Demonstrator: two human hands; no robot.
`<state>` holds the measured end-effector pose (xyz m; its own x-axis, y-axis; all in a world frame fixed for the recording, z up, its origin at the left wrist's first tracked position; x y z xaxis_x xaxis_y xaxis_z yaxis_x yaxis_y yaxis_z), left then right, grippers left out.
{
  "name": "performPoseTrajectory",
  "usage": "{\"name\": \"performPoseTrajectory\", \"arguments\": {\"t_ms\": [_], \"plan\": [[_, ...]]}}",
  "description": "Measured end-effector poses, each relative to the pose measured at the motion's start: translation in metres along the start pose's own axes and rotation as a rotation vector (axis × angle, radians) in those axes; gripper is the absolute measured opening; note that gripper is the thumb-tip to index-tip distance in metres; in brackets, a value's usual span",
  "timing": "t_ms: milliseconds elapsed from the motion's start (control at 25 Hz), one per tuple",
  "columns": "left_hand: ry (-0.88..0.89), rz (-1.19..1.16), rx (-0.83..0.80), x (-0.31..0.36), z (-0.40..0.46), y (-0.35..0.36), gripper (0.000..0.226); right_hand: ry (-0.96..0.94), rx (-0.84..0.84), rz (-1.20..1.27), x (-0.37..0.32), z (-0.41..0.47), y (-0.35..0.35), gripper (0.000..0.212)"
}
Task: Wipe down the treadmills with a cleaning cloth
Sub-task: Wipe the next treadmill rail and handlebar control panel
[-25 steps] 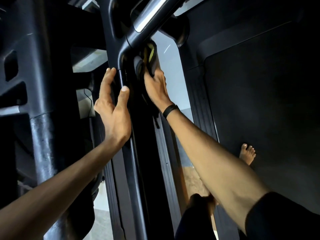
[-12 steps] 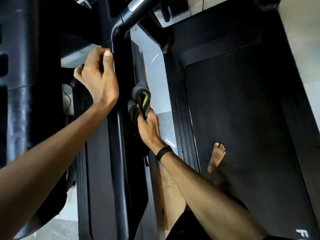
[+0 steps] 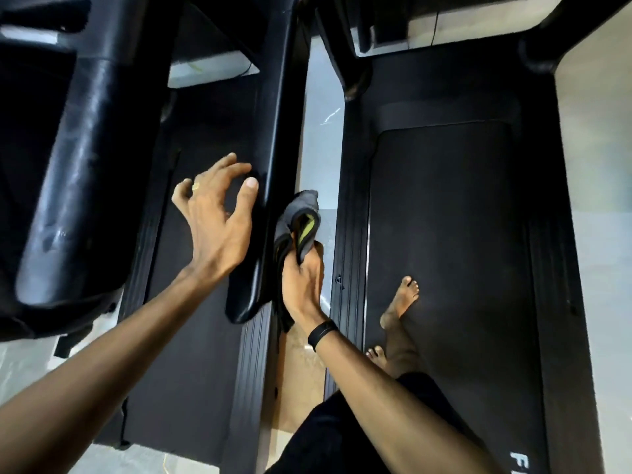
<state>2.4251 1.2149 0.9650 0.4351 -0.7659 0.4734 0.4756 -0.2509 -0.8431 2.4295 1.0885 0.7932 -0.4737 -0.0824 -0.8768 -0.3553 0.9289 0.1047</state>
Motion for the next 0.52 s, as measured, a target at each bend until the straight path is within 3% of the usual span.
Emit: {"name": "performPoseTrajectory", "arguments": {"t_ms": [120,280,400,520], "plan": [[-0.049,-0.026,0.043,-0.003,-0.035,-0.023,0.031,0.086,0.047,-0.081,0.006,-0.044,-0.009,0.036],[-0.140,-0.092,0.049,0.001,-0.071,-0.037,0.033,-0.005,0.002,-0.051,-0.027,-0.087,-0.010,0.059],[-0.215,-0.208,0.058,0.013,-0.081,-0.041,0.029,-0.080,-0.040,-0.025,-0.058,-0.088,-0.018,0.050],[-0.232,-0.366,0.002,0.034,-0.076,-0.039,0.020,-0.160,-0.043,-0.020,-0.100,-0.079,-0.038,0.023]]}}
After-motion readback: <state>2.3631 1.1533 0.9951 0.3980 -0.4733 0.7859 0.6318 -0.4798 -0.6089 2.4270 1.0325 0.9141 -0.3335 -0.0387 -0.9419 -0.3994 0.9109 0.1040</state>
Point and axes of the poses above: each hand's wrist, its own z-axis towards the middle knuckle, its own y-axis out of the palm, x = y × z, the point moved 10 cm from there along z, towards the middle knuckle, and after that the axes turned 2 degrees about y, right-handed, at the moved point
